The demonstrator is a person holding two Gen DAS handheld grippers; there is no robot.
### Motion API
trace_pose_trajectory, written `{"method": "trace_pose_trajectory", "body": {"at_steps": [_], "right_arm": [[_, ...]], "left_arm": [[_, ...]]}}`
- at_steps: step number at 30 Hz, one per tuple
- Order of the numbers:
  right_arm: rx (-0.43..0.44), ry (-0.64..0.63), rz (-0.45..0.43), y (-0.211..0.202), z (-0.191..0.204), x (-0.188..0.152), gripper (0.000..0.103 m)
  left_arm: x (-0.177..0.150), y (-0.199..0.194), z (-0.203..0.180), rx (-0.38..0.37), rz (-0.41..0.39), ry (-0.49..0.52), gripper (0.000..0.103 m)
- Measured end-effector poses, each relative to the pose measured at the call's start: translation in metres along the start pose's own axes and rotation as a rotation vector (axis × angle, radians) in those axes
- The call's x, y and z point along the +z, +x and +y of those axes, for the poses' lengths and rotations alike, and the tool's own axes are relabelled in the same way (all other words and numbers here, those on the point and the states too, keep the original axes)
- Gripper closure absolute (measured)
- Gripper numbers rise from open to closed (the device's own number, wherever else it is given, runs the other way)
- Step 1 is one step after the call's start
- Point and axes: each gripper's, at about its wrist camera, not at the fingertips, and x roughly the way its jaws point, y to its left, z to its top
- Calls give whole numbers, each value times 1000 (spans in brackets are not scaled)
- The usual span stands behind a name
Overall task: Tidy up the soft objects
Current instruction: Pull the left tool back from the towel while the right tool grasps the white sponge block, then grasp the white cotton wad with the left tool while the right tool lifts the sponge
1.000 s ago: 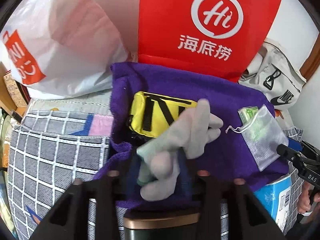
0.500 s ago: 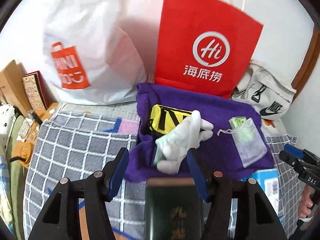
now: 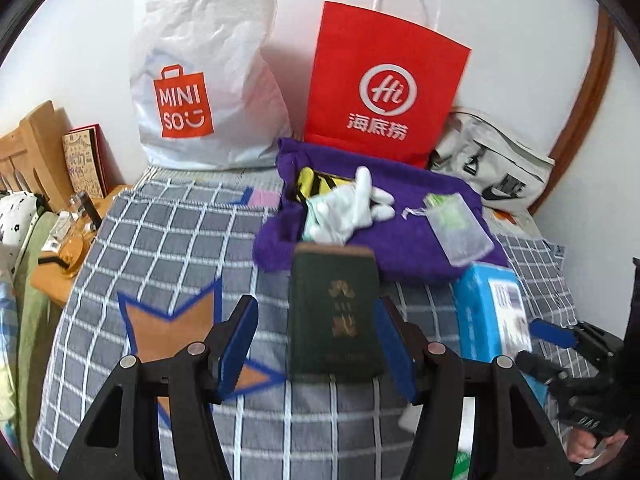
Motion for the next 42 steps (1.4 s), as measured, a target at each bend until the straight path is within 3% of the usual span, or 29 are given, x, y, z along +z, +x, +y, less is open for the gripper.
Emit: {"method": "trace_pose_trajectory", "body": {"at_steps": [4, 6, 8, 11, 19, 20, 21, 29, 42], "right_arm": [[41, -87, -4, -5, 27, -19, 44], [36, -127, -15, -5, 38, -25, 29], [34, -160, -21, -4, 48, -32, 26], [28, -208, -13, 4, 62, -39, 25], [-115, -324, 33, 36, 82, -54, 26], [-127, -323, 43, 38, 81, -54, 36], [-127, -315, 55, 40, 80, -55, 53], [44, -174, -2, 5, 59, -59, 52], [-97, 51, -145, -60, -34, -84, 52]], "left_arm": [[-23, -13, 0, 10, -1, 3, 45], [-32, -16, 2, 4, 0, -1, 45], [-42, -19, 6, -1, 5, -7, 45], [-53, -22, 10, -2, 6, -9, 45], [-76, -23, 20, 1, 16, -23, 45], [-77, -23, 20, 2, 17, -25, 45], [-78, -24, 21, 2, 17, -27, 45], [-84, -24, 14, -1, 28, -16, 45], [-96, 12, -37, -35, 117, 33, 45]]}}
